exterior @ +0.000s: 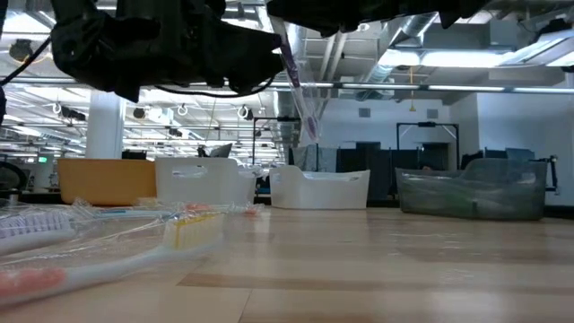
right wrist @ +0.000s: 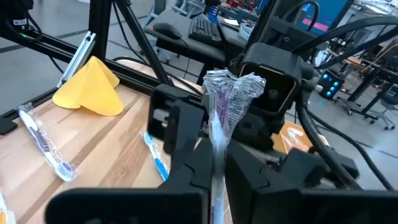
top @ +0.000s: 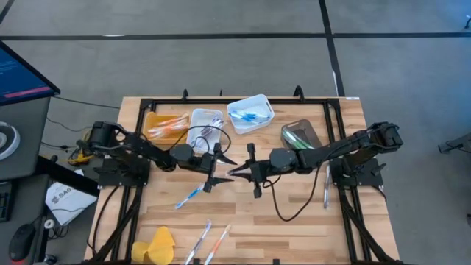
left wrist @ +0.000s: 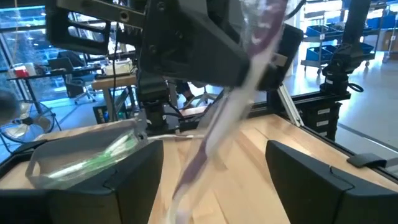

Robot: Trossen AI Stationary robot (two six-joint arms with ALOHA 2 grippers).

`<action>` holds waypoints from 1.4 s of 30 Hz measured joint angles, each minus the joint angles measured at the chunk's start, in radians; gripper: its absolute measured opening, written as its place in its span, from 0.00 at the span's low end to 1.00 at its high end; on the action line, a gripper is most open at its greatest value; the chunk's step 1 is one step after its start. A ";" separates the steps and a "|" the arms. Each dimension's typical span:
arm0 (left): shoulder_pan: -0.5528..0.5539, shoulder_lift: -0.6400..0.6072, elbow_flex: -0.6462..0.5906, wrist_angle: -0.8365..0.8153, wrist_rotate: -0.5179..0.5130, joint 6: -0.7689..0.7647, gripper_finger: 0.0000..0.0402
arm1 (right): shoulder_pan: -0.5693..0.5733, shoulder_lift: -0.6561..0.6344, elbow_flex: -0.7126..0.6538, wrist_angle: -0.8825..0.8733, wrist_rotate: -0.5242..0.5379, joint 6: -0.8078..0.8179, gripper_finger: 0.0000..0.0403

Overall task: Pick & Place Toothbrushes
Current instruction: Put the purple toothbrush into the left white bin

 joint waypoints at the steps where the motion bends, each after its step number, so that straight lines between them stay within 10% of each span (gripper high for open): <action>1: 0.000 0.010 0.014 0.000 0.000 0.000 0.69 | 0.000 0.000 0.000 0.000 0.000 0.000 0.04; 12: 0.000 0.054 0.058 -0.001 0.000 0.000 0.64 | 0.000 0.000 0.000 -0.004 0.000 0.000 0.04; 27: -0.001 0.054 0.056 -0.021 0.000 0.023 0.06 | 0.000 -0.003 0.000 -0.033 0.005 0.013 0.08; 42: 0.000 0.054 0.056 -0.052 -0.002 0.007 0.03 | 0.003 -0.001 0.001 -0.062 0.012 0.071 0.50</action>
